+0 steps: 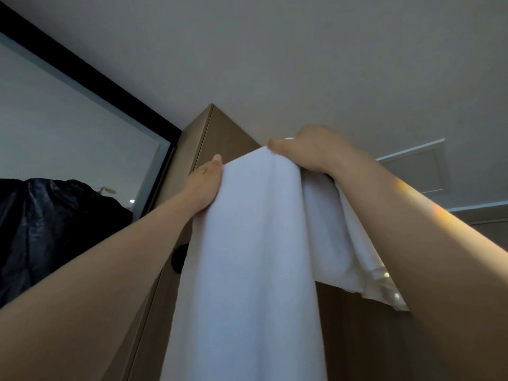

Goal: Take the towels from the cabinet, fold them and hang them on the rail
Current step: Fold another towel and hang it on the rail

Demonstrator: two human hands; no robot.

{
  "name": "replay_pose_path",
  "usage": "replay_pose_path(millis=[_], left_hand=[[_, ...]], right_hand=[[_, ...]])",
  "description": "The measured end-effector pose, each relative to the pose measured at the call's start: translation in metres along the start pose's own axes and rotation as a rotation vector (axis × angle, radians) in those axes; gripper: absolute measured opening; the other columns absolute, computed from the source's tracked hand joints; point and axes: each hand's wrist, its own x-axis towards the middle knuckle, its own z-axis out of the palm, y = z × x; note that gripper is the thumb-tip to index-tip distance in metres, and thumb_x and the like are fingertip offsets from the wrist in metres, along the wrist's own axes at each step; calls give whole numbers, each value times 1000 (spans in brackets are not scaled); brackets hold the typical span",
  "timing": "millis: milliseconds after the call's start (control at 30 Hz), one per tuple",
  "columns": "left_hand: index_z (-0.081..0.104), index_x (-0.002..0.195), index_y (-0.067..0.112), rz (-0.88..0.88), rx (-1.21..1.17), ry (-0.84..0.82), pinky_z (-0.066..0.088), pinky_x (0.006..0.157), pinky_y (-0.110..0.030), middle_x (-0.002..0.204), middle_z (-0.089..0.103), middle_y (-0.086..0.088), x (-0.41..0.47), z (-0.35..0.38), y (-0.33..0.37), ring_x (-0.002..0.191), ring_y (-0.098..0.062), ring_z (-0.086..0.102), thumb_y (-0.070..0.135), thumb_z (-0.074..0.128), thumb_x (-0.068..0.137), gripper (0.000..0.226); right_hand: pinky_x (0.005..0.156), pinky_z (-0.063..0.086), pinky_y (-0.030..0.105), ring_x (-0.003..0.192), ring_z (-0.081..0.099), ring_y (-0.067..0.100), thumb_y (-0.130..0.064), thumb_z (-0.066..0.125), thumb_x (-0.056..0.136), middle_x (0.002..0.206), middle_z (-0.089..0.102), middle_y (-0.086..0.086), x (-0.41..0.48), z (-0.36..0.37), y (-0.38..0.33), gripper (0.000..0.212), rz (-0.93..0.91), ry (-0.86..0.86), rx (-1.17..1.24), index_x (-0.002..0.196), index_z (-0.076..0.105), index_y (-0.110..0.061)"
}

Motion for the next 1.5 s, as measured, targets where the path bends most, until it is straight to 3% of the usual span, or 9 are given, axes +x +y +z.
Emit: replay_pose_path(millis=[167, 333, 500, 767, 900, 967, 1067, 1233, 1500], left_hand=[[45, 66, 15, 85, 38, 203, 29, 64, -30, 78, 50, -7, -28, 0, -15, 80, -27, 46, 36, 32, 103, 45], [67, 100, 11, -276, -297, -34, 50, 77, -34, 96, 71, -3, -75, -2, -44, 91, -22, 65, 64, 45, 90, 58], [72, 108, 26, -477, -676, -261, 53, 86, -38, 102, 75, 3, -108, -7, -50, 95, -19, 71, 59, 60, 85, 42], [72, 102, 11, -493, -768, -49, 54, 55, -26, 88, 77, -3, -109, -14, -23, 72, -21, 74, 48, 64, 87, 41], [71, 99, 11, -472, -757, -18, 50, 42, -20, 82, 76, -1, -107, -19, -20, 63, -17, 73, 48, 63, 88, 39], [71, 97, 11, -463, -745, -12, 51, 44, -20, 81, 76, 0, -106, -19, -20, 62, -16, 72, 49, 63, 88, 39], [71, 91, 12, -461, -709, 4, 51, 52, -22, 78, 76, 0, -101, -19, -20, 65, -17, 72, 49, 64, 87, 37], [60, 78, 10, -362, -521, 116, 47, 65, -27, 82, 66, -2, -59, -23, -14, 74, -19, 63, 51, 60, 89, 42], [54, 131, 8, -380, -418, 71, 43, 77, -33, 114, 62, -6, -12, -15, -15, 86, -24, 58, 63, 56, 86, 71]], right_hand=[[86, 42, 37, 111, 56, 35, -63, 41, 85, 124, 62, 15, 1, 2, 0, 53, -6, 21, -30, 104, 63, -19], [91, 41, 38, 117, 54, 36, -64, 40, 87, 129, 59, 17, 0, 1, 0, 65, -19, 19, -51, 118, 63, -13], [84, 41, 36, 110, 55, 35, -60, 40, 88, 122, 62, 15, -2, -1, -2, 51, -6, -10, -50, 104, 62, -17], [107, 33, 40, 126, 45, 34, -57, 46, 92, 132, 55, 15, -50, -3, -16, 60, -35, 201, 48, 125, 57, -8], [73, 42, 26, 93, 58, 12, -61, 50, 85, 105, 61, -10, -136, 10, -16, 47, -70, 403, 277, 114, 59, -26], [60, 48, 27, 71, 58, 4, -70, 46, 83, 78, 60, -16, -160, 18, -14, 42, 43, 175, 402, 87, 59, -30], [63, 54, 47, 61, 59, 25, -56, 54, 87, 62, 56, 8, -157, 25, -12, 52, 156, -85, 664, 61, 45, -13], [49, 25, 25, 51, 41, 8, -35, 53, 94, 56, 43, -7, -112, 22, -16, 41, 38, 176, 456, 59, 37, -21], [67, 29, 30, 91, 57, 30, -27, 45, 98, 98, 65, 12, -66, 22, -38, 25, 39, 327, 225, 100, 57, -6]])
